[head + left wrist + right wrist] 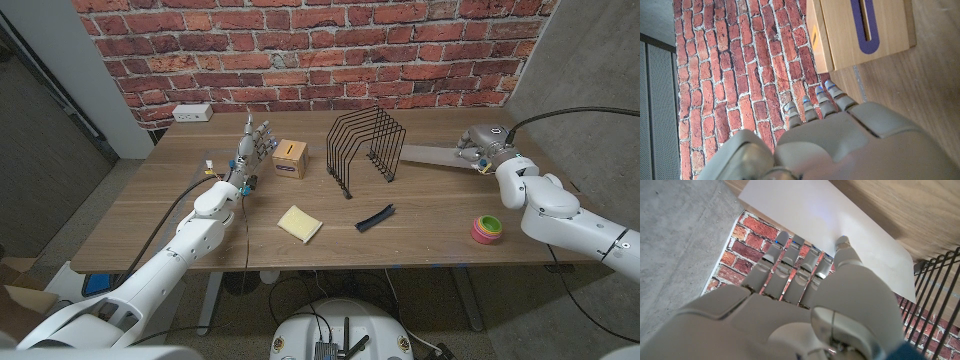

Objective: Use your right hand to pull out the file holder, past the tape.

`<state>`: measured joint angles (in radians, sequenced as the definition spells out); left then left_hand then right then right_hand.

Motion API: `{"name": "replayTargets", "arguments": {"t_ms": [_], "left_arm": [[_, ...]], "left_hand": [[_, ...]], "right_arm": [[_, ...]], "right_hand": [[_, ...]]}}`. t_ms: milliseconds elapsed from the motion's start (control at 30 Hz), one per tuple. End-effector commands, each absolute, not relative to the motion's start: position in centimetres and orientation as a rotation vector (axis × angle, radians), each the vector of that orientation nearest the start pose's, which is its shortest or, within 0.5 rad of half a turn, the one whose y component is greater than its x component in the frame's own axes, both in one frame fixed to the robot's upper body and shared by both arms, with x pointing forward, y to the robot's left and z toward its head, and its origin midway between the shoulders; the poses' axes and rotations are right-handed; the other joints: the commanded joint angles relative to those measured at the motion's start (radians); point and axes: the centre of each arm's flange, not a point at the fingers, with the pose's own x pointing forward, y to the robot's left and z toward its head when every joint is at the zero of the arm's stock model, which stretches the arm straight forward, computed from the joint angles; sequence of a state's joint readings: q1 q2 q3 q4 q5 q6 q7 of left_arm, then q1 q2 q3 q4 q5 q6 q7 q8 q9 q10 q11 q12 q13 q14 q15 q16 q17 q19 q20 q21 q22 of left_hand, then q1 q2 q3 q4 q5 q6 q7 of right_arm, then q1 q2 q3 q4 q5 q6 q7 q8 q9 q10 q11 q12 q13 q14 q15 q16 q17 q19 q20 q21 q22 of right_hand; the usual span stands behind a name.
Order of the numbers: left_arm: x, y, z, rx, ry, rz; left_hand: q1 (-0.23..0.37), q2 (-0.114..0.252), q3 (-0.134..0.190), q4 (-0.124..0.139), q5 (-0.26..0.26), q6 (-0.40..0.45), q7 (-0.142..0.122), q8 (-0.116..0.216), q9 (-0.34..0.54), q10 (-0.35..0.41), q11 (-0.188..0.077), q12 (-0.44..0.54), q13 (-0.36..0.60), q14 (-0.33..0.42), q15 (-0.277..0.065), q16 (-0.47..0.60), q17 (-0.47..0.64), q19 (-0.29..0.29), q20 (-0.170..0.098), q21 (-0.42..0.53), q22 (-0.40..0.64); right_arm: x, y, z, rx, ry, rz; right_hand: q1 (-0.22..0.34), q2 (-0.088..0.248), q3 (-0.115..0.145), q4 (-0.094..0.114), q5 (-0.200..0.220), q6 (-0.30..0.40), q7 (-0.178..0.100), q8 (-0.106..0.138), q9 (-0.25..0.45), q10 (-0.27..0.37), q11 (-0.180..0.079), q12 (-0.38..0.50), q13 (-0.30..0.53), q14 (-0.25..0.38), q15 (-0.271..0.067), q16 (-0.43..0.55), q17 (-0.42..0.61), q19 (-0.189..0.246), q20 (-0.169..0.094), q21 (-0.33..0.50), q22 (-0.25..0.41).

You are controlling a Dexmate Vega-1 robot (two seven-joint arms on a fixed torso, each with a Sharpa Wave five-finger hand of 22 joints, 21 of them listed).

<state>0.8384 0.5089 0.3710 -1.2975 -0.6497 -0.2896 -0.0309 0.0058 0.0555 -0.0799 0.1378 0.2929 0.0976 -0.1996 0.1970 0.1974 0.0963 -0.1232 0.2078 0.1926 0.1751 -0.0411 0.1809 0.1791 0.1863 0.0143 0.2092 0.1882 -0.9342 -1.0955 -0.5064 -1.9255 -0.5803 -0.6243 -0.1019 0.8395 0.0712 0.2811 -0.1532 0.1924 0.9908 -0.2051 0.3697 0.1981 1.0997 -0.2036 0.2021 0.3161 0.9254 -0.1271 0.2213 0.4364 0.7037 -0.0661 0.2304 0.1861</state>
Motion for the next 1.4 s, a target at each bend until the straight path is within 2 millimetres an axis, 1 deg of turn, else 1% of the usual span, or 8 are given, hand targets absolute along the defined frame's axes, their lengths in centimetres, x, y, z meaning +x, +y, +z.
{"name": "replayTargets", "arguments": {"t_ms": [33, 267, 467, 500, 667, 833, 1067, 1400], "left_arm": [[65.3, 29.0, -2.8, -0.041, -0.592, -0.207], [65.3, 29.0, -2.8, -0.041, -0.592, -0.207], [65.3, 29.0, -2.8, -0.041, -0.592, -0.207], [65.3, 29.0, -2.8, -0.041, -0.592, -0.207], [65.3, 29.0, -2.8, -0.041, -0.592, -0.207], [65.3, 29.0, -2.8, -0.041, -0.592, -0.207], [65.3, 29.0, -2.8, -0.041, -0.592, -0.207], [65.3, 29.0, -2.8, -0.041, -0.592, -0.207]], "left_hand": [[-0.002, 0.011, 0.000, 0.007, 0.004, 0.000, -0.009, 0.004, 0.002, -0.001, -0.007, 0.006, 0.006, 0.007, -0.004, 0.006, 0.003, 0.007, 0.001, 0.008, 0.006], [-0.002, 0.011, 0.000, 0.007, 0.004, 0.000, -0.009, 0.004, 0.002, -0.001, -0.007, 0.006, 0.006, 0.007, -0.004, 0.006, 0.003, 0.007, 0.001, 0.008, 0.006], [-0.002, 0.011, 0.000, 0.007, 0.004, 0.001, -0.009, 0.004, 0.002, 0.000, -0.006, 0.006, 0.006, 0.007, -0.004, 0.006, 0.003, 0.007, 0.000, 0.008, 0.006], [-0.002, 0.011, 0.000, 0.007, 0.004, 0.001, -0.008, 0.004, 0.002, 0.000, -0.009, 0.006, 0.006, 0.007, -0.003, 0.006, 0.003, 0.007, 0.001, 0.008, 0.006], [-0.002, 0.011, 0.000, 0.007, 0.004, 0.001, -0.008, 0.004, 0.002, 0.000, -0.005, 0.007, 0.006, 0.007, -0.004, 0.006, 0.003, 0.007, 0.001, 0.008, 0.006], [-0.002, 0.011, 0.000, 0.007, 0.004, 0.001, -0.008, 0.004, 0.002, -0.001, -0.006, 0.006, 0.006, 0.007, -0.004, 0.006, 0.003, 0.008, 0.001, 0.009, 0.006], [-0.002, 0.011, 0.000, 0.007, 0.004, 0.001, -0.009, 0.004, 0.002, 0.001, -0.006, 0.007, 0.006, 0.007, -0.004, 0.006, 0.003, 0.008, 0.001, 0.009, 0.006], [-0.002, 0.011, 0.000, 0.007, 0.004, 0.001, -0.009, 0.004, 0.002, -0.001, -0.008, 0.006, 0.006, 0.006, -0.004, 0.006, 0.003, 0.008, 0.001, 0.009, 0.006]], "right_arm": [[56.4, -37.1, 0.8, -1.577, -0.285, -0.454], [56.5, -37.0, 0.0, -1.569, -0.270, -0.445], [56.5, -37.0, -0.5, -1.571, -0.251, -0.433], [56.5, -37.0, -0.6, -1.570, -0.248, -0.432], [56.4, -37.1, -1.1, -1.567, -0.244, -0.432], [56.4, -37.0, -1.7, -1.564, -0.244, -0.436], [56.3, -37.1, -2.1, -1.559, -0.237, -0.444], [56.4, -36.8, -2.6, -1.559, -0.227, -0.438]], "right_hand": [[0.014, -0.007, 0.007, -0.005, 0.000, -0.001, -0.001, 0.007, 0.005, -0.003, 0.000, 0.004, 0.005, -0.001, -0.108, 0.007, 0.005, 0.003, -0.135, -0.003, 0.003], [0.016, -0.009, 0.006, -0.005, 0.001, -0.011, 0.000, 0.007, 0.008, -0.013, 0.000, 0.001, 0.006, -0.008, -0.107, 0.005, 0.007, 0.001, -0.134, -0.004, 0.003], [0.023, -0.013, 0.005, -0.005, 0.002, -0.039, -0.001, 0.000, 0.011, -0.043, 0.001, -0.006, 0.006, -0.027, -0.107, 0.000, 0.010, 0.000, -0.138, -0.004, 0.003], [0.025, -0.014, 0.005, -0.006, 0.002, -0.042, -0.001, 0.000, 0.011, -0.048, 0.001, -0.007, 0.005, -0.029, -0.107, 0.000, 0.010, 0.000, -0.139, -0.004, 0.003], [0.043, -0.019, 0.005, -0.013, 0.003, -0.040, -0.003, 0.005, 0.015, -0.053, -0.001, -0.004, 0.008, -0.036, -0.108, 0.003, 0.017, 0.001, -0.139, -0.003, 0.004], [0.059, -0.023, 0.004, -0.015, 0.003, -0.043, -0.004, 0.009, 0.018, -0.056, -0.001, -0.003, 0.008, -0.044, -0.107, 0.006, 0.023, 0.001, -0.139, -0.003, 0.004], [0.071, -0.026, 0.002, -0.014, 0.003, -0.048, -0.003, 0.011, 0.021, -0.058, -0.001, -0.002, 0.007, -0.052, -0.107, 0.007, 0.028, -0.002, -0.139, -0.004, 0.004], [0.078, -0.037, -0.004, -0.010, 0.003, -0.081, -0.004, 0.003, 0.021, -0.084, -0.001, -0.010, -0.001, -0.077, -0.106, 0.000, 0.031, -0.013, -0.137, -0.008, 0.003]]}}
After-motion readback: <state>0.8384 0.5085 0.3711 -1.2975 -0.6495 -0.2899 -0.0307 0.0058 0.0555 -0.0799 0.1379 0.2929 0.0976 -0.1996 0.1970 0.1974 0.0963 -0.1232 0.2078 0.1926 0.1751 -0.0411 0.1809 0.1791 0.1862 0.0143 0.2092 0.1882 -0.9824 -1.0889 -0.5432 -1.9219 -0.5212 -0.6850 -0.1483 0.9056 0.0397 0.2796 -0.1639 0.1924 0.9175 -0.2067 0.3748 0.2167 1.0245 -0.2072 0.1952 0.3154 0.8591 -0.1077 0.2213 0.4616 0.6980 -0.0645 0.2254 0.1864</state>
